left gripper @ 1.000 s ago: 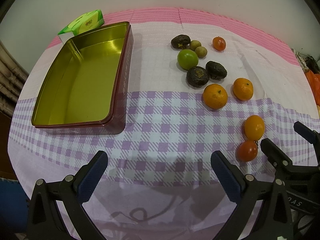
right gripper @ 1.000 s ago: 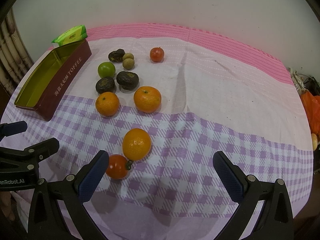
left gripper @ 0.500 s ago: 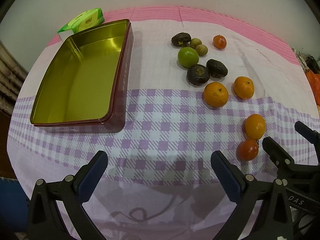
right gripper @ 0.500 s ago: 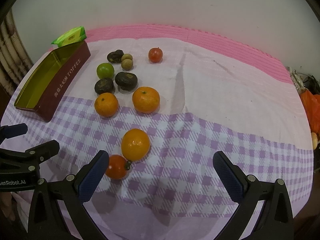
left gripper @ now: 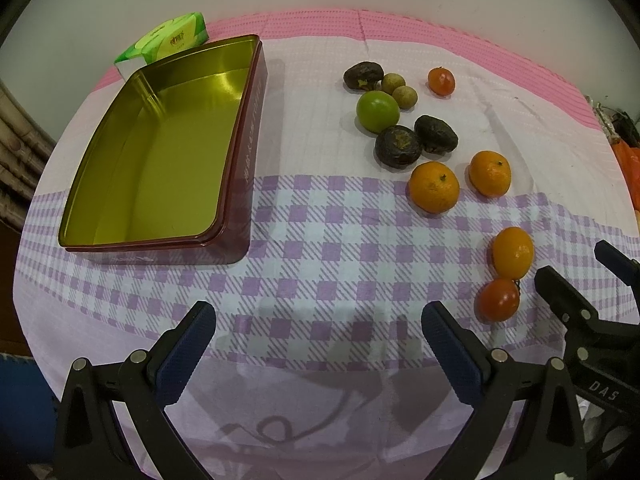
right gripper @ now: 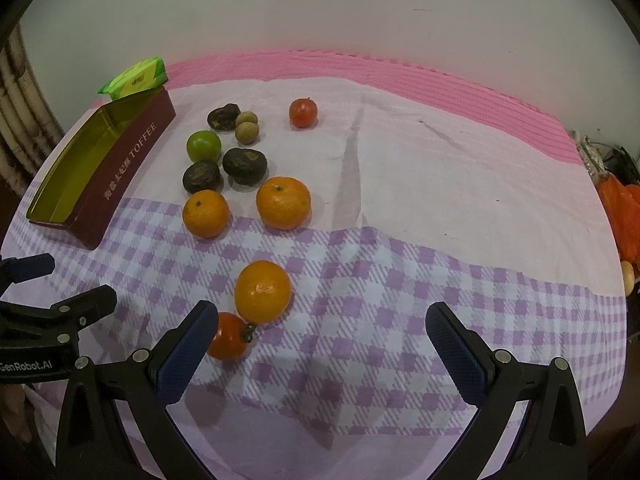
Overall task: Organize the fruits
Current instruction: 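Move the left gripper to the orange and close on it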
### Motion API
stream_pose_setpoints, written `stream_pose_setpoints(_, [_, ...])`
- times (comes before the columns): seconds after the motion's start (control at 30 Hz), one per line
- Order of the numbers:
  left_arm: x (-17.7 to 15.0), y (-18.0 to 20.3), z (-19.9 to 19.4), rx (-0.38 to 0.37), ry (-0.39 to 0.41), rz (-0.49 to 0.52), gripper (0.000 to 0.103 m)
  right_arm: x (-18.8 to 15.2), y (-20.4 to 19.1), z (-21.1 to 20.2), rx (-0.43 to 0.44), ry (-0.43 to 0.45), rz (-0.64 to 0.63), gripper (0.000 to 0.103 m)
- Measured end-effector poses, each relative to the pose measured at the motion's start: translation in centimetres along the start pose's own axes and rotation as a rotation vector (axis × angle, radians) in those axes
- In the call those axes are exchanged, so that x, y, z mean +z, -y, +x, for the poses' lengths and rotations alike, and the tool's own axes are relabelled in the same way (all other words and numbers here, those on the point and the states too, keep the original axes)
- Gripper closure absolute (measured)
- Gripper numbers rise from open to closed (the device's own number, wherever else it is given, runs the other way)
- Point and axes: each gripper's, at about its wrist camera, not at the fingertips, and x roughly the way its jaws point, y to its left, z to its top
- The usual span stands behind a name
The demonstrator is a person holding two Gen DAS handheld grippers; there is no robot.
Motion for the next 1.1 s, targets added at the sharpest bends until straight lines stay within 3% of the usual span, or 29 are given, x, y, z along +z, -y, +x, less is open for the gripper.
stream_pose_setpoints(0.57, [1.0,1.1,0.7,-0.017,0.031,0.047,0.003,0.4,3.7,0.5,-0.042,0.002,0.079,0.000])
stream_pose_setpoints(0.83, [3.6,3.7,1.5,-0.045,0.029,0.122,0.012,0.1,4.8,1.5,-0.045,-0.023,0.107,0.000])
stream_pose_setpoints(1.1, [5.5,5.6,2.2,-0.103,0.026,0.155,0.031,-0.1,6.1,2.4,-0.053,-0.043,0.138,0.000])
